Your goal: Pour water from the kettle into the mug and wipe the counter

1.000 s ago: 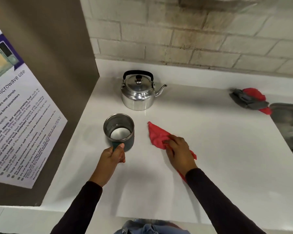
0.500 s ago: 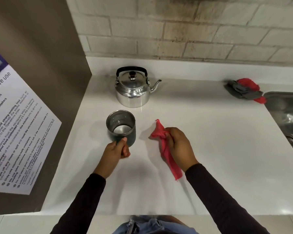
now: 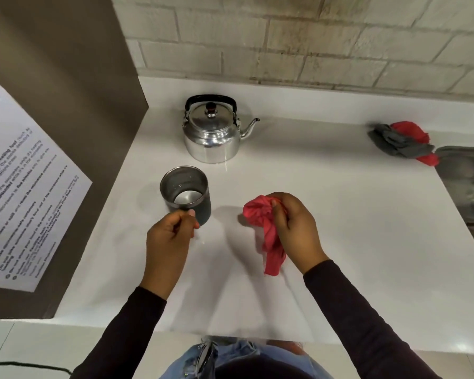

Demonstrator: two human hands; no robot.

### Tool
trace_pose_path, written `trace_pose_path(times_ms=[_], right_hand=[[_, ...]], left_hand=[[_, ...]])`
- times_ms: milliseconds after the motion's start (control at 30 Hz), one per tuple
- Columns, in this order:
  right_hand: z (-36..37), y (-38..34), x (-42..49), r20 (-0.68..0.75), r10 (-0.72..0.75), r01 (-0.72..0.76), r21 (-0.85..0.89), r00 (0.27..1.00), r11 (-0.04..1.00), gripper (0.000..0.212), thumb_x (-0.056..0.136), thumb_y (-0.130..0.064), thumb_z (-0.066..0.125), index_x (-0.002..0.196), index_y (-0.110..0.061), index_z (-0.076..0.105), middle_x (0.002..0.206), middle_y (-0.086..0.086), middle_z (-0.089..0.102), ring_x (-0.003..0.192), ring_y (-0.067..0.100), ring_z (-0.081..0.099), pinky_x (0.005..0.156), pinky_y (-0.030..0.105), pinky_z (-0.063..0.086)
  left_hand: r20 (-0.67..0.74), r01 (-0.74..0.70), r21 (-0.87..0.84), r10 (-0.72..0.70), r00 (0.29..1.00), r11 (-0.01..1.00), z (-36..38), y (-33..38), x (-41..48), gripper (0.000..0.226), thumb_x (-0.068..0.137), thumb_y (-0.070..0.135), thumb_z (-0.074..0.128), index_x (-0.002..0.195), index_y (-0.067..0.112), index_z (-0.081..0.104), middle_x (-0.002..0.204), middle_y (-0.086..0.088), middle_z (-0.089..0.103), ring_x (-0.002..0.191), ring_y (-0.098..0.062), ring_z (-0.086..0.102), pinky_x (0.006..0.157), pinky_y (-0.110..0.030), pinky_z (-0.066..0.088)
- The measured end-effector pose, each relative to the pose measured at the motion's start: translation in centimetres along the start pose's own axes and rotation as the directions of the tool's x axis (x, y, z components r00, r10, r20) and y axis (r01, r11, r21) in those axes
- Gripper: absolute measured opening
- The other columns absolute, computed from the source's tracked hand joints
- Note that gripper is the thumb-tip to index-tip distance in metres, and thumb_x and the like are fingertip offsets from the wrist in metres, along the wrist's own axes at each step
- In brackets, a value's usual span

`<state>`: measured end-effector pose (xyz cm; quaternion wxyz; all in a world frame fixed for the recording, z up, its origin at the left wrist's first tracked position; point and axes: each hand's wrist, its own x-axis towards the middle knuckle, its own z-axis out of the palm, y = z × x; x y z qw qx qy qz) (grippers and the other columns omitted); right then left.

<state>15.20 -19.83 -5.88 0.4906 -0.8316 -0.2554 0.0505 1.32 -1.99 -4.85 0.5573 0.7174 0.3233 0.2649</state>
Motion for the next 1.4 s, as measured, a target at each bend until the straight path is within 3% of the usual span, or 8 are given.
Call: trace_pose_path(times_ms=[300, 433, 633, 800, 967, 1133, 1267, 1400], right_hand=[[-11.3, 3.9, 1.9, -0.162, 0.050, -0.037, 0.085, 0.986, 0.996, 0.019, 0.095, -0.028, 0.043, 0.096, -0.036, 0.060, 0.095, -0.017, 0.066, 0.090, -0.001, 0.062, 0.077, 0.007, 0.044], [-18.2, 7.3, 3.9, -0.247, 0.061, -0.047, 0.061, 0.967, 0.997, 0.019, 0.095, -0.029, 0.042, 0.097, -0.031, 0.061, 0.094, -0.014, 0.066, 0.089, -0.001, 0.062, 0.078, 0.010, 0.046], [-27.8, 12.7, 9.8, -0.342, 0.005, -0.019, -0.038, 0.940, 0.999, 0.020, 0.096, -0.027, 0.045, 0.101, -0.021, 0.063, 0.091, -0.009, 0.063, 0.080, 0.000, 0.056, 0.072, 0.004, 0.041], [-32.2, 15.8, 17.8, -0.385, -0.008, -0.023, -0.076, 0.923, 0.997, 0.022, 0.090, -0.025, 0.041, 0.096, -0.015, 0.060, 0.087, -0.009, 0.061, 0.079, 0.006, 0.056, 0.073, 0.020, 0.041], [-32.2, 21.0, 24.6, -0.297, 0.080, -0.164, -0.271, 0.952, 0.949, 0.030, 0.093, -0.026, 0.039, 0.109, -0.007, 0.056, 0.109, 0.014, 0.064, 0.096, 0.024, 0.058, 0.082, 0.027, 0.041], [-30.5, 25.1, 25.3, 0.030, 0.296, -0.209, -0.641, 0.955, 0.738, 0.046, 0.094, -0.028, 0.046, 0.135, -0.008, 0.044, 0.142, 0.022, 0.040, 0.130, 0.041, 0.036, 0.108, 0.051, 0.032], [-30.4, 23.6, 24.6, 0.035, 0.261, -0.167, -0.684, 0.965, 0.710, 0.051, 0.092, -0.033, 0.047, 0.138, -0.010, 0.040, 0.144, 0.020, 0.038, 0.132, 0.041, 0.033, 0.112, 0.052, 0.026], [-29.4, 18.4, 22.2, 0.083, 0.074, 0.011, -0.735, 0.994, 0.678, 0.036, 0.092, -0.029, 0.045, 0.123, -0.013, 0.054, 0.129, 0.013, 0.053, 0.115, 0.039, 0.050, 0.102, 0.048, 0.037]], left_hand=[[0.238, -0.055, -0.061, 0.068, 0.969, 0.997, 12.4, 3.6, -1.4, 0.041, 0.092, 0.019, 0.053, 0.052, 0.027, 0.058, 0.050, 0.010, 0.051, 0.054, -0.001, 0.047, 0.062, -0.006, 0.042], [0.315, -0.095, -0.055, 0.107, 0.943, 0.994, 19.7, 5.9, -2.7, 0.040, 0.092, 0.022, 0.054, 0.053, 0.027, 0.058, 0.050, 0.012, 0.051, 0.052, 0.000, 0.048, 0.056, -0.003, 0.039], [0.351, -0.065, -0.062, 0.082, 0.933, 0.996, 28.4, 7.9, -3.7, 0.042, 0.093, 0.020, 0.054, 0.052, 0.027, 0.059, 0.050, 0.012, 0.051, 0.053, 0.002, 0.048, 0.058, -0.005, 0.040], [0.325, -0.075, -0.051, 0.088, 0.942, 0.996, 31.9, 9.3, -3.9, 0.040, 0.092, 0.021, 0.054, 0.053, 0.028, 0.059, 0.050, 0.013, 0.051, 0.055, 0.001, 0.049, 0.058, -0.006, 0.039], [0.253, -0.027, 0.026, 0.019, 0.967, 0.999, 32.7, 9.3, -4.1, 0.040, 0.091, 0.023, 0.054, 0.052, 0.027, 0.060, 0.049, 0.012, 0.052, 0.052, 0.002, 0.048, 0.055, -0.005, 0.038], [0.224, 0.057, 0.020, -0.060, 0.973, 0.998, 31.6, 8.7, -4.6, 0.035, 0.086, 0.028, 0.054, 0.053, 0.023, 0.060, 0.050, 0.009, 0.049, 0.051, 0.001, 0.048, 0.056, -0.006, 0.039], [0.223, 0.070, 0.041, -0.077, 0.972, 0.997, 30.8, 8.1, -4.7, 0.039, 0.091, 0.019, 0.054, 0.053, 0.020, 0.059, 0.049, 0.008, 0.048, 0.053, 0.005, 0.052, 0.054, -0.006, 0.038], [0.291, 0.008, 0.060, -0.025, 0.956, 0.998, 29.9, 8.0, -4.5, 0.040, 0.093, 0.016, 0.054, 0.054, 0.020, 0.060, 0.050, 0.008, 0.050, 0.054, 0.008, 0.054, 0.054, -0.002, 0.037]])
